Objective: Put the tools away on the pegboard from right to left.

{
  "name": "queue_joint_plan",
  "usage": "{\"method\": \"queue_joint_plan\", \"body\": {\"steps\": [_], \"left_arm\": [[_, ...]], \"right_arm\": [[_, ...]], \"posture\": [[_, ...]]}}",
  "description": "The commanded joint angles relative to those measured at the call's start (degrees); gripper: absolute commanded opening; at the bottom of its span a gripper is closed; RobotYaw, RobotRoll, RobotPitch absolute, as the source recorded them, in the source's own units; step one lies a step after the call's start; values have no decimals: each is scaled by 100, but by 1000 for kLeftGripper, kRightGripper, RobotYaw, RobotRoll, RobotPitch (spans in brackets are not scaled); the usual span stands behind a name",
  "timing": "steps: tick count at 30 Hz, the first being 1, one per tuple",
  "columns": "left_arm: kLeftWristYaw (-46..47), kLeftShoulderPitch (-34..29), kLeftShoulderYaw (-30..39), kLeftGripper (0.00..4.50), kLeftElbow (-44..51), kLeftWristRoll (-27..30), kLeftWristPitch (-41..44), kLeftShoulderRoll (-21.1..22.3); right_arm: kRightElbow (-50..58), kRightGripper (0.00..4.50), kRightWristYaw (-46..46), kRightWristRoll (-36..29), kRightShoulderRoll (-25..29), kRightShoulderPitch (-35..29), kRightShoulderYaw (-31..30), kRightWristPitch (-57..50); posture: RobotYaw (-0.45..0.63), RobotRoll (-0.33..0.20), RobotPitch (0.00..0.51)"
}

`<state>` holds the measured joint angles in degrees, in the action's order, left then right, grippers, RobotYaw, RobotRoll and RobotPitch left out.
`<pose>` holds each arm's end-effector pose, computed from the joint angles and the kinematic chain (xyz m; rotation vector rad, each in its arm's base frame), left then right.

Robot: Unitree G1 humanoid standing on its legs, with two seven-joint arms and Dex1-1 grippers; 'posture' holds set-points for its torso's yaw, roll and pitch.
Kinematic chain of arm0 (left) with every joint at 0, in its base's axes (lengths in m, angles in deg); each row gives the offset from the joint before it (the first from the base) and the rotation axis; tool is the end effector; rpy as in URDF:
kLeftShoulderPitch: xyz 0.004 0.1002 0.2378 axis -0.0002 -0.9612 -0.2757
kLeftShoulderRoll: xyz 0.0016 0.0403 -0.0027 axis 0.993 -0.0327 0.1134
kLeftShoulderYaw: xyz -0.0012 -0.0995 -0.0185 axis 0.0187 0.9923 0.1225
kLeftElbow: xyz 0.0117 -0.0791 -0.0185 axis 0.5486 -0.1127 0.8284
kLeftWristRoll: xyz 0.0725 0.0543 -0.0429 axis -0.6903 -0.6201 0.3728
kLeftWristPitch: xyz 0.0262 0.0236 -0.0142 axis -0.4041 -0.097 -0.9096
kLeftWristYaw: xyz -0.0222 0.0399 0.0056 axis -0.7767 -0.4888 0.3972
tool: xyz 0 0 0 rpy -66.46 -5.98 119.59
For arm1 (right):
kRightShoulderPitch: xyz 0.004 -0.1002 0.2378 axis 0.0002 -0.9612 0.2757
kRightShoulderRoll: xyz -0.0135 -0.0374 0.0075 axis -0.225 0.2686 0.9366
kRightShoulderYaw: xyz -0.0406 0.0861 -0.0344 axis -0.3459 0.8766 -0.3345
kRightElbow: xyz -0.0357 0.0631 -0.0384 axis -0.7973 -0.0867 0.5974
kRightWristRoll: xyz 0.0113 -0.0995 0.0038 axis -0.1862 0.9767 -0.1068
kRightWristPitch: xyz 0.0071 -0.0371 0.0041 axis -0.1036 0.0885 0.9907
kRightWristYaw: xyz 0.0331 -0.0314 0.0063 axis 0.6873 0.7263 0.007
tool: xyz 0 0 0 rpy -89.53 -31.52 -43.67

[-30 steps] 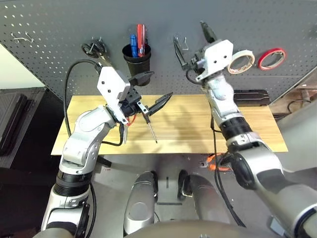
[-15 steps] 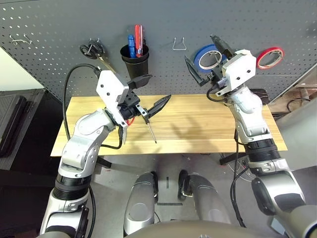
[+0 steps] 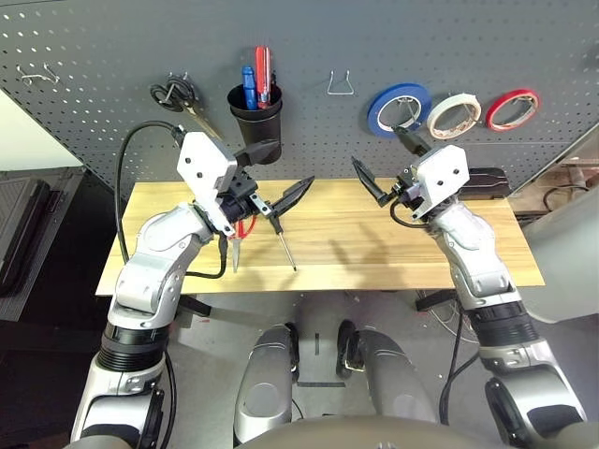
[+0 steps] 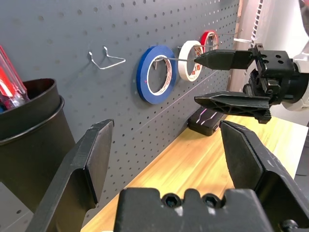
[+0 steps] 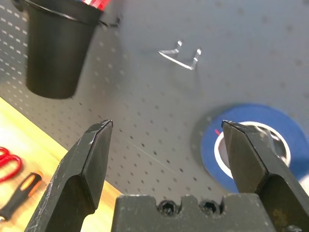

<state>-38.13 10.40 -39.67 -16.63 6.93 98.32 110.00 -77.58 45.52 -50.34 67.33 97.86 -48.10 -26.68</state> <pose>0.2358 0.1915 0.1704 0.2096 -0.2463 -0.8267 0.2649 -0.1659 0.1231 -0.2901 -0.3834 0.4836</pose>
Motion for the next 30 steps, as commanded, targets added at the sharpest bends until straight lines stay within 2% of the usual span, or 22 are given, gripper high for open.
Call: {"method": "queue_joint_plan", "body": {"steps": [1, 16, 30], "left_arm": [[78, -116, 116, 4500, -176, -69, -118, -50], [596, -275, 499, 4500, -606, -240, -363, -216], [1139, -455, 793, 4500, -906, -417, -416, -367]], "right_arm": [[-137, 4479, -248, -109, -23, -123, 279, -172], [-450, 4479, -528, -381, -110, -285, 697, -384], [-743, 4479, -470, -418, -29, -467, 781, -387]], "posture": [[204, 0, 185], [212, 0, 172], [220, 0, 157]]}}
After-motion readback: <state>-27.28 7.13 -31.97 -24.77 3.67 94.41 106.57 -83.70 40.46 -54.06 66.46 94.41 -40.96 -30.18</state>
